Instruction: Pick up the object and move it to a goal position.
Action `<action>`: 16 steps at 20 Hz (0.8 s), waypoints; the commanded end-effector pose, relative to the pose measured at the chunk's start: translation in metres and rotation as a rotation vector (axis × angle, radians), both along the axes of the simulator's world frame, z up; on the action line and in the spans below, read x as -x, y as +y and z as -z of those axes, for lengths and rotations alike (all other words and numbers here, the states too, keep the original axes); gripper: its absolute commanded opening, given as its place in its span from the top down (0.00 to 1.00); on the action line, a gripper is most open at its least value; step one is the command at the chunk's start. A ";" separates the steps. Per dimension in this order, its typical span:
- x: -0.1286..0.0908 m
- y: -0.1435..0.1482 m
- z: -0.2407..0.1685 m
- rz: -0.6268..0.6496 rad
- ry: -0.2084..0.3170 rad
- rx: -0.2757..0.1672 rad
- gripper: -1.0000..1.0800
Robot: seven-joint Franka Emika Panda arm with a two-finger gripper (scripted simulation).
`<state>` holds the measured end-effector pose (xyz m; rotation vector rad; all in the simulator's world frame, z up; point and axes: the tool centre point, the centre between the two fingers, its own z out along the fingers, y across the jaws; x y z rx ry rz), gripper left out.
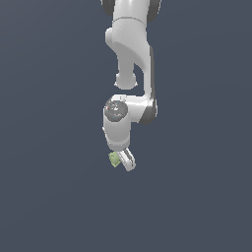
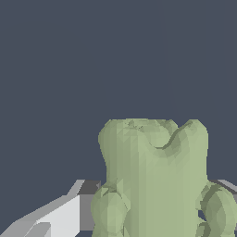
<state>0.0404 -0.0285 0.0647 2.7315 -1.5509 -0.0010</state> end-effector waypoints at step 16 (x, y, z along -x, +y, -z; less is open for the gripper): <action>0.069 0.079 -0.072 -0.001 -0.001 -0.001 1.00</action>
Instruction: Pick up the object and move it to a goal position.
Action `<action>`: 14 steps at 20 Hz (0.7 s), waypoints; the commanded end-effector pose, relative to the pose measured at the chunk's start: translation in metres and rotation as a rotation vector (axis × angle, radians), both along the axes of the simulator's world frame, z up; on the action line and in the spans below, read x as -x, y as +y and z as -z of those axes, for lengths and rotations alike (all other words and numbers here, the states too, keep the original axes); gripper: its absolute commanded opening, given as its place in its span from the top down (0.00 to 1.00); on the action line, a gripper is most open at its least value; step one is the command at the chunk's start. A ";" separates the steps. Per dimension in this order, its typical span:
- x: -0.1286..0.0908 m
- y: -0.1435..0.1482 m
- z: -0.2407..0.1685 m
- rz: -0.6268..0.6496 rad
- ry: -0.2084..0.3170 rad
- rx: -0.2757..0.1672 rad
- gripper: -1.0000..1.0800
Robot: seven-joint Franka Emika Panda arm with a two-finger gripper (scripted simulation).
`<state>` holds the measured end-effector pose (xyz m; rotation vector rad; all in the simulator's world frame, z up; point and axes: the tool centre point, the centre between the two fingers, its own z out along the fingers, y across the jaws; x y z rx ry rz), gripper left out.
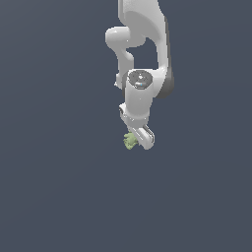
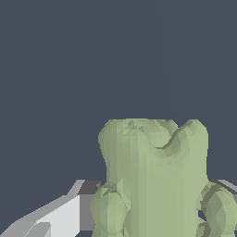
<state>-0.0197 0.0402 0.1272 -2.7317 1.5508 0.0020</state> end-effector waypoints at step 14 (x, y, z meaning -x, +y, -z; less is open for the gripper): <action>0.092 0.108 -0.100 -0.001 -0.002 0.003 1.00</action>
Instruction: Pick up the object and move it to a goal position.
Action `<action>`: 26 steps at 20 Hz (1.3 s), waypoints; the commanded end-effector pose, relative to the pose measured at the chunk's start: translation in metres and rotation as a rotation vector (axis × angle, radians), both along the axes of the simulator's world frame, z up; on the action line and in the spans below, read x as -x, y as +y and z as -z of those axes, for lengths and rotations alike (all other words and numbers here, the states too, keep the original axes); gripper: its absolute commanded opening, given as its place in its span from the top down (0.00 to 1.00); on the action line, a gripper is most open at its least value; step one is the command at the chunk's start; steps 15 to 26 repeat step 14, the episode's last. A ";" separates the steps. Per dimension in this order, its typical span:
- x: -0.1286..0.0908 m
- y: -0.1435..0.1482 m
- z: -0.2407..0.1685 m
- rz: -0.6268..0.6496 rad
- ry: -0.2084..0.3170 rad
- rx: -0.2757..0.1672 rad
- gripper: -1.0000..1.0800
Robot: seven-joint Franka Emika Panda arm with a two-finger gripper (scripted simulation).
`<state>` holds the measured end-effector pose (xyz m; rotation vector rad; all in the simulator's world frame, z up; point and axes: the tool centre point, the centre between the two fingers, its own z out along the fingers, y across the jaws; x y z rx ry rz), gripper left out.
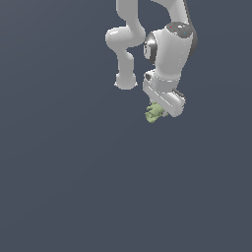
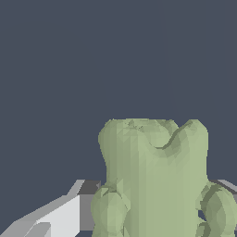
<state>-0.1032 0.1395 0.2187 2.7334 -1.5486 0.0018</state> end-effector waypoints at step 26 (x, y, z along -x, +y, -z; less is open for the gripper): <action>0.042 0.055 -0.051 0.001 0.001 0.000 1.00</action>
